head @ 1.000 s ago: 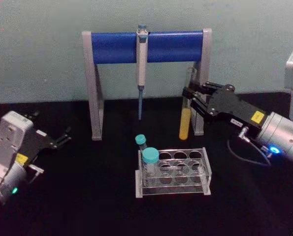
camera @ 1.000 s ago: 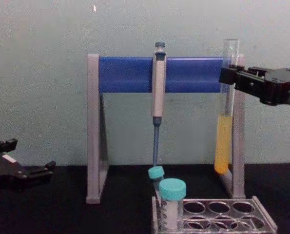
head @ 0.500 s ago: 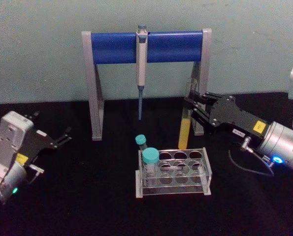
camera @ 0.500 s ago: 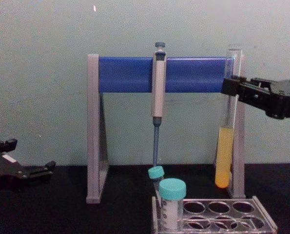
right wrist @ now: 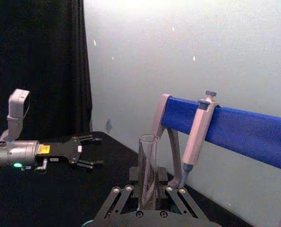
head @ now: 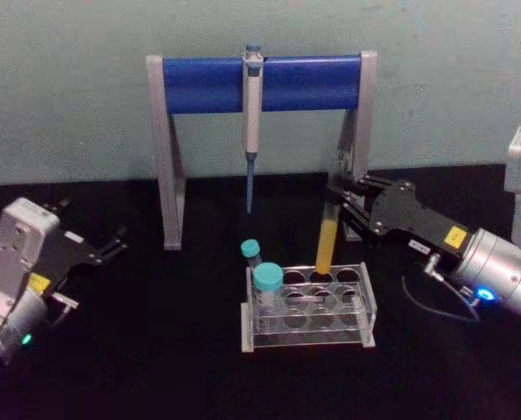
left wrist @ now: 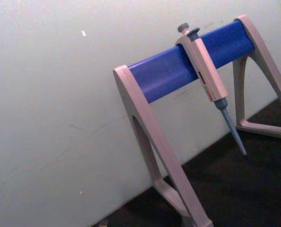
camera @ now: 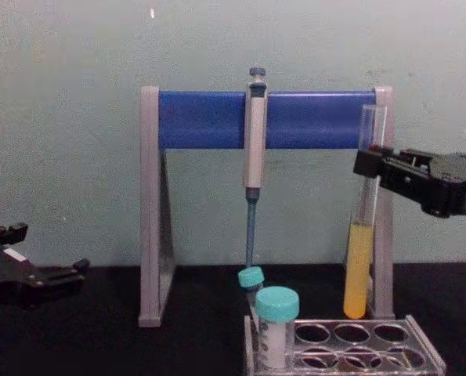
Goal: Pick up the test tube from the test tube rack, shake it, then place it back into the test tube rack.
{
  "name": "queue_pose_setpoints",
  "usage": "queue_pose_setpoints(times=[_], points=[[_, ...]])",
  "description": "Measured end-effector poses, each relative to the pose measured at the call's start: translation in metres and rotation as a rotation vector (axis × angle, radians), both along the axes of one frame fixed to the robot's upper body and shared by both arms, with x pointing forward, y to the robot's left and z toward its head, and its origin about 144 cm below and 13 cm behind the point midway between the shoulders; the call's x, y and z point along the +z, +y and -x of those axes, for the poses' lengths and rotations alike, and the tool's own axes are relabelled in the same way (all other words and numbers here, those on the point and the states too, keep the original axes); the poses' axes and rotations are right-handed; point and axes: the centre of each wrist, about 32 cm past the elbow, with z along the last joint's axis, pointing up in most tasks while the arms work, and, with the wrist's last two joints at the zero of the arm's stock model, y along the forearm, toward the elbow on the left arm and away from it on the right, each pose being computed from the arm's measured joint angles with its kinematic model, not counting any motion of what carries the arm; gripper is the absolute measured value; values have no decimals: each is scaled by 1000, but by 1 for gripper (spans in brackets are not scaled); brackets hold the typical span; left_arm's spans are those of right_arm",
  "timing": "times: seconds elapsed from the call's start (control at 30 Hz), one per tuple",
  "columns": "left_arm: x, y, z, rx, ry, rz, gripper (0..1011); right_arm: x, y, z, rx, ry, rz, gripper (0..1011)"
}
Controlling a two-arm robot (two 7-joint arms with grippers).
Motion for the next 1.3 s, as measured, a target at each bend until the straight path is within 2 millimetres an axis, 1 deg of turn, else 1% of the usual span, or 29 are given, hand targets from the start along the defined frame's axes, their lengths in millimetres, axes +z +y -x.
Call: queue_pose_setpoints(times=[1.3], points=[[0,0,0,0,0,0,1001,-24,3,-10,-2,56,35,227]])
